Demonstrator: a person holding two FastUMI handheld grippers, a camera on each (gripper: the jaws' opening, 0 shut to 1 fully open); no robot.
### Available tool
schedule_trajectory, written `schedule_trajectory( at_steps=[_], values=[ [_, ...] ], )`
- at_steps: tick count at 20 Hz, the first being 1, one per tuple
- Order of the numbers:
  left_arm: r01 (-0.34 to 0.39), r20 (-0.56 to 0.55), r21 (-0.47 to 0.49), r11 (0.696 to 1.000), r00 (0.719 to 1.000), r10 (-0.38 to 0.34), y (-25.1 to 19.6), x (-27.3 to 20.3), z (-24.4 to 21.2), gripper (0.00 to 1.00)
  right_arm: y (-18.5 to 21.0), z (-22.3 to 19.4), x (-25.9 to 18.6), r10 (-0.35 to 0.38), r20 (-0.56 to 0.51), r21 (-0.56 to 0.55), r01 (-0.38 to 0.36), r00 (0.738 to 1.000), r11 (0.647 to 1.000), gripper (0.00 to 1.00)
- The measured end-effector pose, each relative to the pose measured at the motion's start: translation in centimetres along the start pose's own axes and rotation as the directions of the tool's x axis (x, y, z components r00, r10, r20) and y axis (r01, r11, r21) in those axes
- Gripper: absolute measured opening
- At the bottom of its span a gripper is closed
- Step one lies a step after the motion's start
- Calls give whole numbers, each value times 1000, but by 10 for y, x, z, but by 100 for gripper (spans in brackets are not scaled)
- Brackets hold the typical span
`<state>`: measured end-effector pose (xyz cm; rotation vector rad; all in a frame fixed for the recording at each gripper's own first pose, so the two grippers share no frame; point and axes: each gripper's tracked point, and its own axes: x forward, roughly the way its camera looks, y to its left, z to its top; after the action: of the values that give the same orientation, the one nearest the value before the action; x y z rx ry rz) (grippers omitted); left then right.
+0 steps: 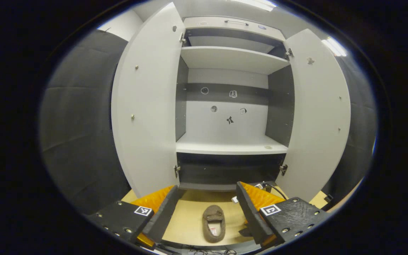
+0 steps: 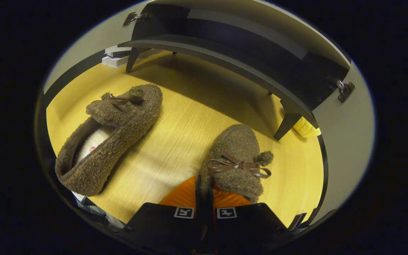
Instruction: Grab one shoe with the right hand and put it into the shoe cabinet, grab the other shoe with the left hand and put it into the shoe cabinet; then close the right door with the right hand and the left door with the left hand.
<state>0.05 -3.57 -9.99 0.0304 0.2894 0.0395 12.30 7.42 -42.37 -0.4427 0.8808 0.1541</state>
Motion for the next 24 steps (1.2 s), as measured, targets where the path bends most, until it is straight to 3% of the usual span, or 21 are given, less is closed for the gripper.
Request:
schedule_trajectory(
  at_steps=[1,3,5,12,19,24],
  values=[
    [1,4,1,1000,1000,-1,-1,-1,0,94,0,-2,-1,33,-17,21,-33,999,999,9],
    [6,7,2,1000,1000,-6,-2,-2,-2,94,-7,-2,-7,80,-26,55,-79,996,995,4],
    [9,8,-3,1000,1000,-9,-3,-4,-5,94,-17,8,-20,87,4,79,-87,996,993,0],
    [13,34,-49,999,999,-11,4,-11,-6,94,-40,57,-101,103,177,158,-132,979,979,3],
    [25,44,-42,999,999,-23,12,-18,-13,94,-74,117,-201,95,371,248,-197,924,949,3],
    [44,36,-49,998,998,-42,9,-23,-19,94,-94,172,-276,95,495,261,-252,864,932,3]
  ],
)
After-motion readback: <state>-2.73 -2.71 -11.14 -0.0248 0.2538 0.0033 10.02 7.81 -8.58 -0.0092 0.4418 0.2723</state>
